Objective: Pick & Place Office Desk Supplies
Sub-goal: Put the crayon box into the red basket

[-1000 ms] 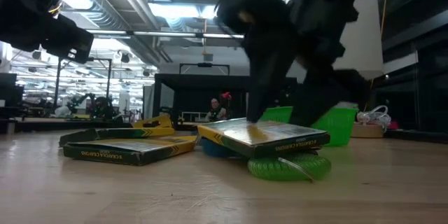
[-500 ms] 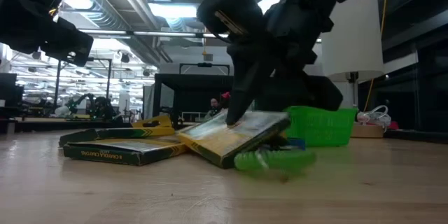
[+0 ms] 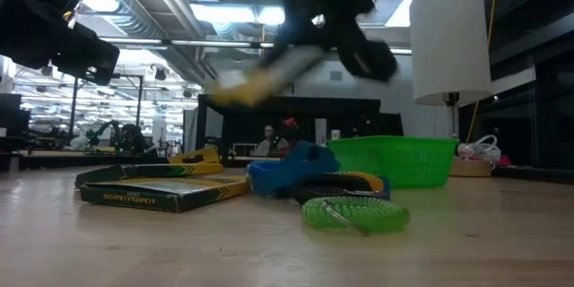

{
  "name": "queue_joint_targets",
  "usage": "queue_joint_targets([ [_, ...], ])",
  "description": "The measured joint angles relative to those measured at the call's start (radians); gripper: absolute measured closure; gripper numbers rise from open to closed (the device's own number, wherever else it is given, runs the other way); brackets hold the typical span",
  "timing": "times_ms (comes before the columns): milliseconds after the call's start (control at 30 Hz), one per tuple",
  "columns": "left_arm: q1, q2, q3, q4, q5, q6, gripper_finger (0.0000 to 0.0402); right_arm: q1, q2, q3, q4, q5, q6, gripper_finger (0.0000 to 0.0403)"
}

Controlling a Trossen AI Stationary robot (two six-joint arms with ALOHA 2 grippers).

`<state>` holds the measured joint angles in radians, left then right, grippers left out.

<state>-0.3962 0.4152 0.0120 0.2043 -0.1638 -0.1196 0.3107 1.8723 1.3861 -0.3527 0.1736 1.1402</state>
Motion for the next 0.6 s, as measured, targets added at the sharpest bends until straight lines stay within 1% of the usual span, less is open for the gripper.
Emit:
queue_joint_targets([
  [200,0.0,0.0,0.0,0.0,0.001,-0.015,0.029,0.0,-0.009,0.137,0.0,0.043,-0.126,0.0372],
  [333,0.0,0.0,0.0,0.0,0.001,-0.017,0.029,0.006,-0.01,0.224,-0.003,0.097,-0.176,0.0372],
  [400,0.0,0.0,0.0,0.0,0.001,-0.017,0.029,0.012,-0.01,0.263,-0.031,0.118,-0.2,0.0372],
  [467,0.0,0.0,0.0,0.0,0.001,-0.018,0.029,0.02,-0.01,0.307,-0.109,0.139,-0.194,0.0372],
  [600,0.0,0.0,0.0,0.0,0.002,-0.018,0.029,0.049,-0.011,0.357,-0.369,0.191,-0.057,0.0371],
])
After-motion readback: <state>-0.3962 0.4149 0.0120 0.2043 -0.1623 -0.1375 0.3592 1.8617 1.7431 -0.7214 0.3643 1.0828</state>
